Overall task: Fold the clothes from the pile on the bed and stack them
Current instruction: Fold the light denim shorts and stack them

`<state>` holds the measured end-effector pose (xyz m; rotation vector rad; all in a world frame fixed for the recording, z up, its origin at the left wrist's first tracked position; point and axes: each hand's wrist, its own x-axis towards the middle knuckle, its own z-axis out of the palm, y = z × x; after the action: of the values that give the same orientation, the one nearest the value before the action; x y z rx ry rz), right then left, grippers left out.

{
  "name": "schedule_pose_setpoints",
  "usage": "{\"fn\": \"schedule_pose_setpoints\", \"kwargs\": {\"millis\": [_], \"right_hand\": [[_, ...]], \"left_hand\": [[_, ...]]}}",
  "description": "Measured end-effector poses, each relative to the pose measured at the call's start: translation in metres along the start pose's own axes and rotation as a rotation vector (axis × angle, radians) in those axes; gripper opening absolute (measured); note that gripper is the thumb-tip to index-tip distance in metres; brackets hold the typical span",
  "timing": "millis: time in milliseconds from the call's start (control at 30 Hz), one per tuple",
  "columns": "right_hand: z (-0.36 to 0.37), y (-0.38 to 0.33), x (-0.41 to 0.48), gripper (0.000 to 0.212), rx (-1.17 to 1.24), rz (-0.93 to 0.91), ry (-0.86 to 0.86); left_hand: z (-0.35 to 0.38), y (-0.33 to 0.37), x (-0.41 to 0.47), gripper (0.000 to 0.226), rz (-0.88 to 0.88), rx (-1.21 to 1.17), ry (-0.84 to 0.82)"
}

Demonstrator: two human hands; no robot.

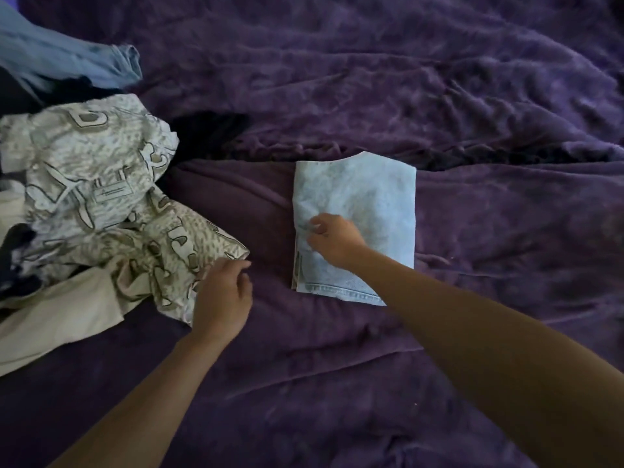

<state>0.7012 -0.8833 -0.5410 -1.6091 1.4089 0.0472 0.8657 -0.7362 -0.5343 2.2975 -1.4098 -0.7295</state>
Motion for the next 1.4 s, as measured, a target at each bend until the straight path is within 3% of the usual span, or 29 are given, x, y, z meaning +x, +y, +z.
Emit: {"fn": "schedule_pose_setpoints", "kwargs": {"millis": [100, 167, 267, 367, 433, 533, 633, 767, 833, 933, 1000, 1100, 1167, 1267, 1400], "right_hand": [[-0.028, 0.035, -0.017, 0.038, -0.280, -0.217, 0.330], [-0.054, 0.060, -0.024, 0.047, -0.538, -0.250, 0.475], [-0.068, 0.089, -0.031, 0.056, -0.734, -0.269, 0.459], [-0.044, 0.118, -0.043, 0.057, -0.764, -0.318, 0.364], [-0.021, 0.138, -0.048, 0.057, -0.781, -0.270, 0.280], [-0.003, 0.156, -0.040, 0.060, -0.766, -0.162, 0.218], [-0.012, 0.150, -0.039, 0.061, -0.769, -0.171, 0.206], [-0.008, 0.151, -0.072, 0.077, -0.725, -0.415, 0.341], [0.001, 0.154, -0.081, 0.092, -0.792, -0.467, 0.276], [0.013, 0.148, -0.078, 0.097, -0.797, -0.360, 0.220], [0.015, 0.140, -0.070, 0.082, -0.646, -0.328, 0.270], [-0.005, 0.126, -0.052, 0.047, -0.417, -0.362, 0.442], [-0.035, 0.116, -0.029, 0.034, -0.467, -0.312, 0.478], [-0.085, 0.102, 0.022, 0.060, -0.519, -0.056, 0.466], [-0.111, 0.088, 0.078, 0.095, 0.040, 0.280, 0.457]], "left_hand": [[0.016, 0.033, 0.013, 0.032, 0.163, 0.023, 0.034], [0.028, 0.057, 0.027, 0.038, 0.340, 0.125, 0.045], [0.055, 0.079, 0.047, 0.051, 0.553, 0.347, -0.087], [0.089, 0.061, 0.056, 0.061, 0.590, 0.571, -0.292], [0.103, 0.038, 0.059, 0.063, 0.584, 0.618, -0.344], [0.113, 0.022, 0.066, 0.065, 0.577, 0.614, -0.382], [0.108, 0.035, 0.063, 0.066, 0.568, 0.609, -0.381], [0.090, 0.036, 0.027, 0.071, 0.800, 0.544, -0.280], [0.088, 0.027, 0.014, 0.080, 0.875, 0.611, -0.299], [0.091, 0.024, 0.017, 0.083, 0.787, 0.655, -0.341], [0.094, 0.031, 0.025, 0.067, 0.733, 0.538, -0.338], [0.088, 0.048, 0.049, 0.039, 0.743, 0.276, -0.132], [0.079, 0.061, 0.083, 0.030, 0.707, 0.295, 0.015], [0.070, 0.081, 0.153, 0.054, 0.486, 0.375, 0.052], [0.078, 0.091, 0.223, 0.086, 0.114, 0.147, -0.281]]}}
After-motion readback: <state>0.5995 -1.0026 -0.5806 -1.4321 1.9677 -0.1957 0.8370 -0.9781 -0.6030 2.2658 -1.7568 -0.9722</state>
